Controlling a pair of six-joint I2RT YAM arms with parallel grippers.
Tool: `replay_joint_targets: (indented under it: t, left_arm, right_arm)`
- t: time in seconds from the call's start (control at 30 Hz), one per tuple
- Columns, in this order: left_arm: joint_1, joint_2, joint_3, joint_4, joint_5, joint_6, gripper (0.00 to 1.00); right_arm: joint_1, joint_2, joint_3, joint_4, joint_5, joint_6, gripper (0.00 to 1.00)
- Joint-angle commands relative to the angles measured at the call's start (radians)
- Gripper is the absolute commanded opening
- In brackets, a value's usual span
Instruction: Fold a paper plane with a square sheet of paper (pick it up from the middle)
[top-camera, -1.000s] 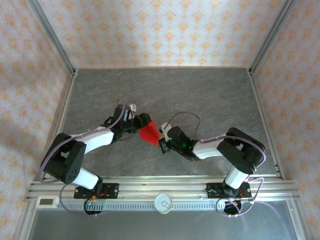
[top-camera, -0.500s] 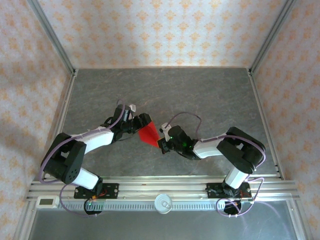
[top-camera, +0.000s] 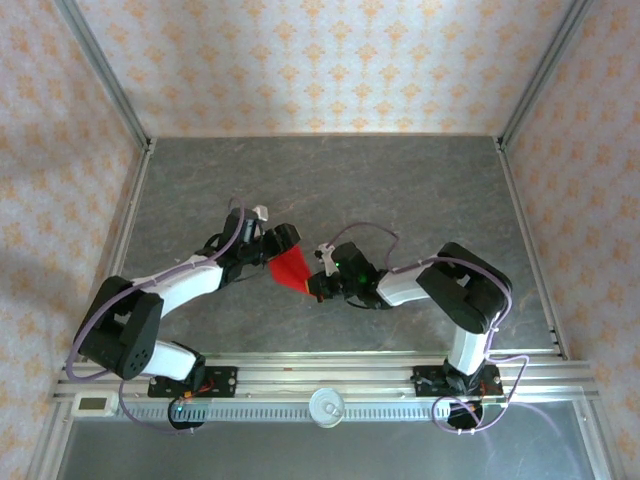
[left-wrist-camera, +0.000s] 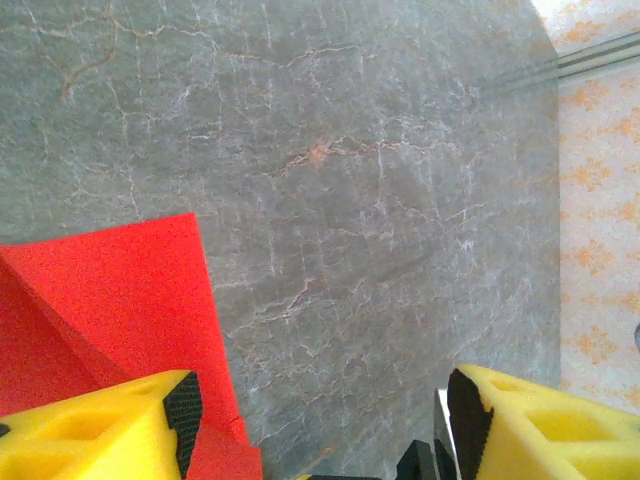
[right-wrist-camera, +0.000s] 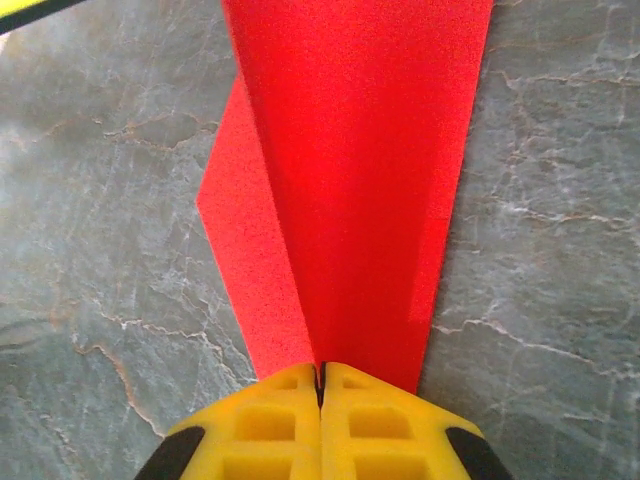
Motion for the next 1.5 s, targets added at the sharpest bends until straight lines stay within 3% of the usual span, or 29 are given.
replay_joint_targets:
  t: [0.0, 0.17, 0.4, 0.53, 0.83, 1.47]
  left_arm:
    - [0.012, -0.032, -0.022, -0.033, -0.036, 0.026, 0.68]
    - [0.014, -0.038, -0.043, -0.024, -0.02, 0.037, 0.6]
    - [0.019, -0.017, -0.098, 0.043, 0.03, 0.026, 0.22]
    - [0.022, 0.011, -0.122, 0.097, 0.067, 0.005, 0.11]
    - [0.022, 0.056, -0.13, 0.161, 0.088, -0.022, 0.08]
    - [0.023, 0.21, -0.065, 0.226, 0.174, -0.013, 0.06]
  right_arm:
    - [-0.018, 0.03, 0.016, 0.024, -0.098, 0.076, 0.0]
    - [-0.058, 0.058, 0.02, 0.066, -0.211, 0.146, 0.0]
    - [-0.082, 0.097, 0.063, 0.031, -0.303, 0.226, 0.0]
    - [-0.101, 0.131, 0.09, 0.012, -0.364, 0.279, 0.0]
    - [-0.102, 0.133, 0.091, -0.018, -0.319, 0.331, 0.0]
    - [-0.076, 0.122, -0.001, 0.122, -0.187, 0.427, 0.0]
